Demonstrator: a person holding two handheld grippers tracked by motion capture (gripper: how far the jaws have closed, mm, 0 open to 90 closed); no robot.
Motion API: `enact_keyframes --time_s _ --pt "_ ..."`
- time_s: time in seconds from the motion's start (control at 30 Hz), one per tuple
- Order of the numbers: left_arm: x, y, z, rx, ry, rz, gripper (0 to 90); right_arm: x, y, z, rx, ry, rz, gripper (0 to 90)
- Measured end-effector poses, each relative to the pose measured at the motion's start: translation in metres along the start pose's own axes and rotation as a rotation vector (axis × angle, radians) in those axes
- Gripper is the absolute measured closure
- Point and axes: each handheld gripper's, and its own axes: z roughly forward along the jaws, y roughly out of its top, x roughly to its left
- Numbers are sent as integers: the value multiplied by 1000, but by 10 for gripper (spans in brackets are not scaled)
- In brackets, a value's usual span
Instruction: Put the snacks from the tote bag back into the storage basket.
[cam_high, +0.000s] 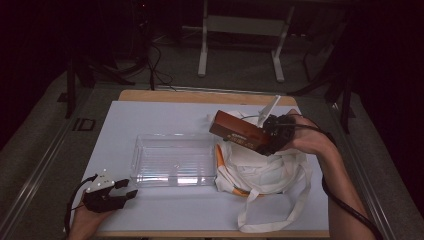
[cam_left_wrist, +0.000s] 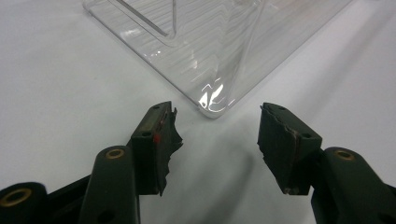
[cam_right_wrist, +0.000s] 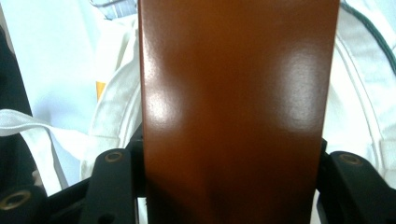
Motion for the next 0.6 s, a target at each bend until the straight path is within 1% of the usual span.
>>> enact_keyframes --time_s 0.07,0.2,0.6 --pt "0 0 0 -1 1 -1 451 1 2 0 -2 2 1 433" --pt "0 0 0 -4 3 -2 448 3 9 2 -7 8 -18 433" --pt "0 0 0 -6 5 -4 440 8 29 5 -12 14 -54 433"
